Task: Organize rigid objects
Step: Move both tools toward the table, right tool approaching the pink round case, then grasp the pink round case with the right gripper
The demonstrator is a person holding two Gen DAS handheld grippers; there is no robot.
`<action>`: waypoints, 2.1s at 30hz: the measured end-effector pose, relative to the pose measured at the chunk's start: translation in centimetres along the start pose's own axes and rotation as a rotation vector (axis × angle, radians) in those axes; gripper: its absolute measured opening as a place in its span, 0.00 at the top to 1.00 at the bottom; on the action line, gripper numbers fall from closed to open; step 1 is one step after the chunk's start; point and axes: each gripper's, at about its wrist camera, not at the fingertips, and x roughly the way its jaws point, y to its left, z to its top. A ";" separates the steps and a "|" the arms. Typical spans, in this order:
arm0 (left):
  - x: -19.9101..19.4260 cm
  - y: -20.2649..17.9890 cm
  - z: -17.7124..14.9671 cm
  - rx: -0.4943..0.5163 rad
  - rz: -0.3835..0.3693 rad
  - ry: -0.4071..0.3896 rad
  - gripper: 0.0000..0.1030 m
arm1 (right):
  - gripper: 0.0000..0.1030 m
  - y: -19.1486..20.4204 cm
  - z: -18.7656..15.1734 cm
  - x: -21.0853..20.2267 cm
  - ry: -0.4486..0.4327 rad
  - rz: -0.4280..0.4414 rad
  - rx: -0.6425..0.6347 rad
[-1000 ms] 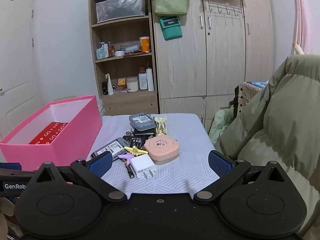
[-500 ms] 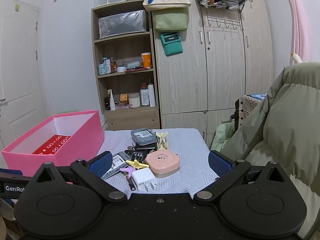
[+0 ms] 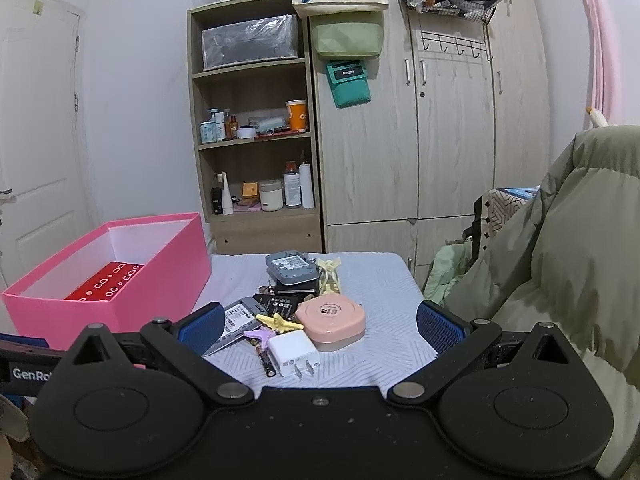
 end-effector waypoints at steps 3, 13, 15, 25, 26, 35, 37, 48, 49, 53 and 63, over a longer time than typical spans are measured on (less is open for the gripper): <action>0.0 -0.1 -0.1 0.003 -0.002 0.003 0.00 | 0.00 0.2 0.0 0.1 0.006 0.005 -0.003; -0.6 0.1 0.6 0.047 -0.002 -0.001 0.00 | 0.00 0.0 0.3 0.3 0.015 0.057 -0.007; -0.9 0.3 1.2 0.079 -0.029 0.004 0.00 | 0.00 -0.3 0.6 0.2 -0.003 0.109 0.009; -1.2 3.1 6.7 0.375 -0.066 0.050 0.00 | 0.00 -0.1 2.6 3.4 0.070 0.269 -0.142; -1.0 3.6 7.4 0.387 -0.074 0.067 0.00 | 0.00 -0.2 2.9 3.8 0.089 0.284 -0.148; 2.5 9.1 11.4 0.425 -0.087 0.248 0.10 | 0.00 -0.2 3.0 8.7 0.257 0.362 -0.185; 2.6 10.1 12.1 0.451 -0.049 0.217 0.10 | 0.00 -0.1 3.0 9.8 0.292 0.366 -0.186; 8.5 17.0 14.0 0.306 -0.068 0.258 0.22 | 0.18 -2.5 4.3 15.1 0.372 0.258 -0.195; 9.0 17.3 14.1 0.299 -0.067 0.269 0.25 | 0.21 -2.8 4.4 15.8 0.385 0.250 -0.201; 10.1 17.4 14.3 0.339 -0.050 0.277 0.29 | 0.30 -4.0 4.2 18.2 0.456 0.250 -0.208; 12.2 18.4 15.5 0.312 -0.042 0.270 0.78 | 0.26 -3.5 3.6 20.4 0.548 0.287 -0.350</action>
